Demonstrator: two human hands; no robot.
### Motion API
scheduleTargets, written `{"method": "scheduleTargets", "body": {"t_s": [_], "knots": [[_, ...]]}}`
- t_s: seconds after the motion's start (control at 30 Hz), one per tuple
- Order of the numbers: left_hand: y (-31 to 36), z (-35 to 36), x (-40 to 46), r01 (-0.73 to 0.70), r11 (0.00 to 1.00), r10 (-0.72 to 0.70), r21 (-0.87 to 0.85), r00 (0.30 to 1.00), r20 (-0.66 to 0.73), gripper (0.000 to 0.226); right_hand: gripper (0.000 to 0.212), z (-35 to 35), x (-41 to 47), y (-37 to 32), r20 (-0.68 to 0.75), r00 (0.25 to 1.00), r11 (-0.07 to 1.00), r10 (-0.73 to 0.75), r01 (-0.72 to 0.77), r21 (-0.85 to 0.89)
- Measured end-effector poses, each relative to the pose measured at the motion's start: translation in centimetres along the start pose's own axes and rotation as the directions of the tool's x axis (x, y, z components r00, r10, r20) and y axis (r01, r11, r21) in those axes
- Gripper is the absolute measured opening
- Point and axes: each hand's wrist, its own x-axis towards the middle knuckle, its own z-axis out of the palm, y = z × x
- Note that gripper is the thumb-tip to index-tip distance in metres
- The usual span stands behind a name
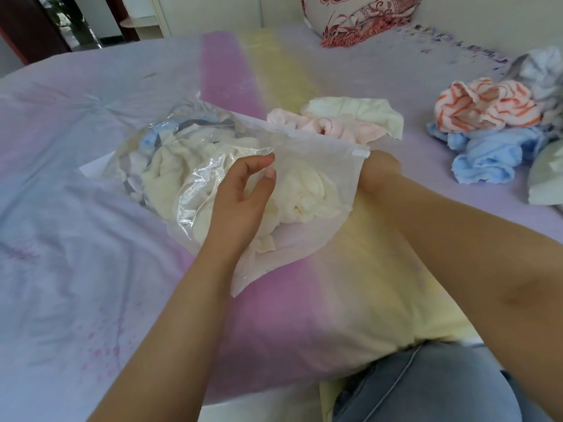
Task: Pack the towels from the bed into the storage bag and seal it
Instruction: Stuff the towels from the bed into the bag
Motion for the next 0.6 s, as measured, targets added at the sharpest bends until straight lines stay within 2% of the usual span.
{"method": "scheduleTargets", "body": {"t_s": [0.1, 0.17, 0.23, 0.37, 0.47, 0.53, 0.6], "knots": [[-0.1, 0.1, -0.3, -0.001, 1.0, 0.001, 0.019, 1.0, 0.028, 0.025, 0.027, -0.2, -1.9, 2.7, -0.111, 0.99, 0.981, -0.087, 0.066, -0.181], [0.0, 0.3, -0.7, -0.023, 0.999, 0.022, 0.037, 0.999, 0.042, 0.021, 0.028, -0.1, -3.7, 5.4, -0.15, 0.983, 0.983, -0.109, 0.084, -0.165], [0.3, 0.4, -1.0, -0.051, 0.996, 0.048, 0.071, 0.998, 0.046, 0.018, 0.028, -0.3, -6.2, 7.3, -0.217, 0.972, 0.996, -0.093, 0.09, -0.021], [0.5, 0.5, -1.7, -0.085, 0.989, 0.082, 0.12, 0.996, 0.033, 0.016, 0.025, -2.4, -11.9, 9.5, -0.425, 0.868, 0.943, -0.257, 0.321, 0.085], [1.0, 0.9, -2.5, -0.128, 0.948, 0.128, 0.293, 0.992, 0.019, 0.028, 0.016, -5.8, -15.7, 8.6, -0.471, 0.862, 0.84, -0.184, 0.387, 0.379], [1.6, 1.6, -3.6, -0.297, 0.834, 0.312, 0.464, 0.949, 0.048, 0.045, 0.016, -8.2, -17.9, 7.1, -0.492, 0.866, 0.732, -0.089, 0.392, 0.558], [2.3, 2.9, -4.9, -0.489, 0.676, 0.515, 0.551, 0.849, 0.122, 0.051, 0.012, -10.3, -19.6, 5.7, -0.471, 0.881, 0.577, -0.026, 0.398, 0.713]]}}
